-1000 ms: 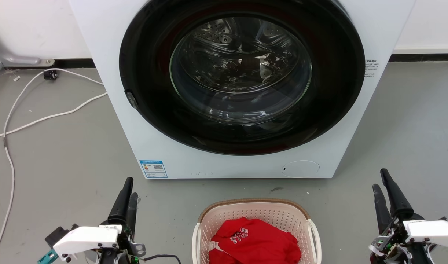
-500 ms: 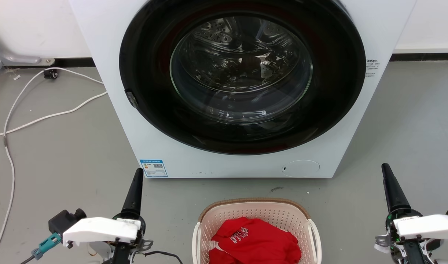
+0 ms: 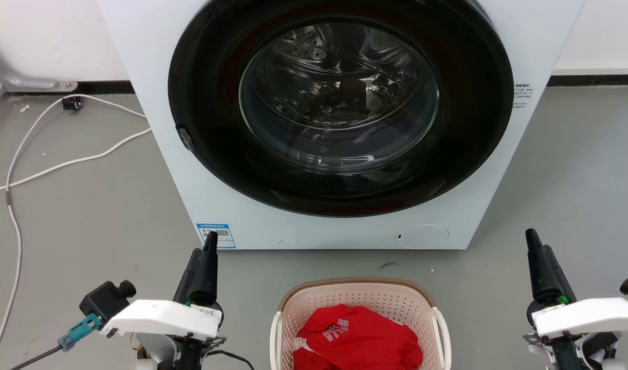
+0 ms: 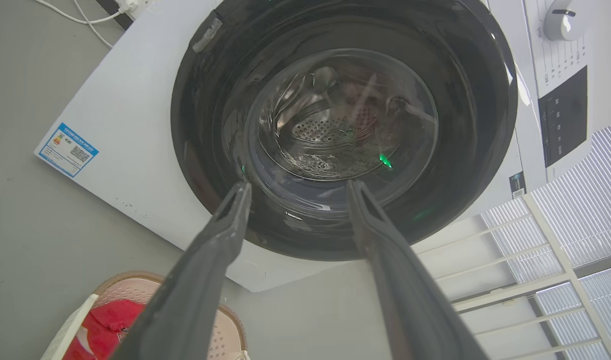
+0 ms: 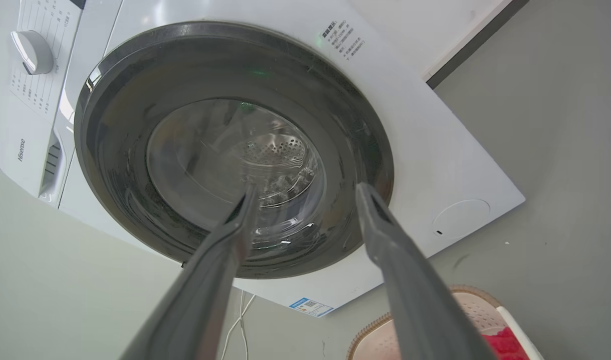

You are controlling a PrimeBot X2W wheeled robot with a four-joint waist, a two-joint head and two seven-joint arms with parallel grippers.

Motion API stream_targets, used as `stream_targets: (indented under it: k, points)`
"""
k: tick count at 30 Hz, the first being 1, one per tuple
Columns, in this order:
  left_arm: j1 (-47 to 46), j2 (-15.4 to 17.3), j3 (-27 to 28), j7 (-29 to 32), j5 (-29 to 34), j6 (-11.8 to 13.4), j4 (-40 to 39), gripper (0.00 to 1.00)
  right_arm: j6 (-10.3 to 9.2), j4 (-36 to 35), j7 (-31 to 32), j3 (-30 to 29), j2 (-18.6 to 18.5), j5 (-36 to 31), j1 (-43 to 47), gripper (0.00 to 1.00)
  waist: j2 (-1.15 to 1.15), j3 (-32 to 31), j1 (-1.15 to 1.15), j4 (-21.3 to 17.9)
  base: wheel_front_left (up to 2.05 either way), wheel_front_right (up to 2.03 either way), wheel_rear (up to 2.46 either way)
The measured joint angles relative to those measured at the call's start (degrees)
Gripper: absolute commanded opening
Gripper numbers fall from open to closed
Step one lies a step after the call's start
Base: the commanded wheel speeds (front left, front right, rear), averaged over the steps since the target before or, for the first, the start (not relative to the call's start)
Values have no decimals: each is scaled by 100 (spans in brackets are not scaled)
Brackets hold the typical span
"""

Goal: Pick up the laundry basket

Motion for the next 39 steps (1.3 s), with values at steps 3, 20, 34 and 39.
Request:
stream_targets:
  k: [3, 20, 34, 39]
  points:
    - [-1, 0, -56, -55, 310, 30, -5, 100, 0, -7, -19, 1, 10, -280, 2, 100, 0, -1, 0, -1, 0, 0, 0]
    - [-32, 0, -383, -348, 1948, 237, -19, 100, 1, -231, -66, 37, 40, -1844, 86, 100, 0, 17, 0, 2, 0, 0, 0]
    - [-69, 0, -590, -552, 2985, 368, 65, 100, 2, -403, -99, 60, 46, -2965, 129, 100, 0, 57, 0, 4, 0, 0, 0]
    - [-122, 0, -652, -628, 3332, 380, 90, 100, 2, -432, -138, 55, 47, -3255, 148, 100, 0, 56, 0, 12, 0, 0, 0]
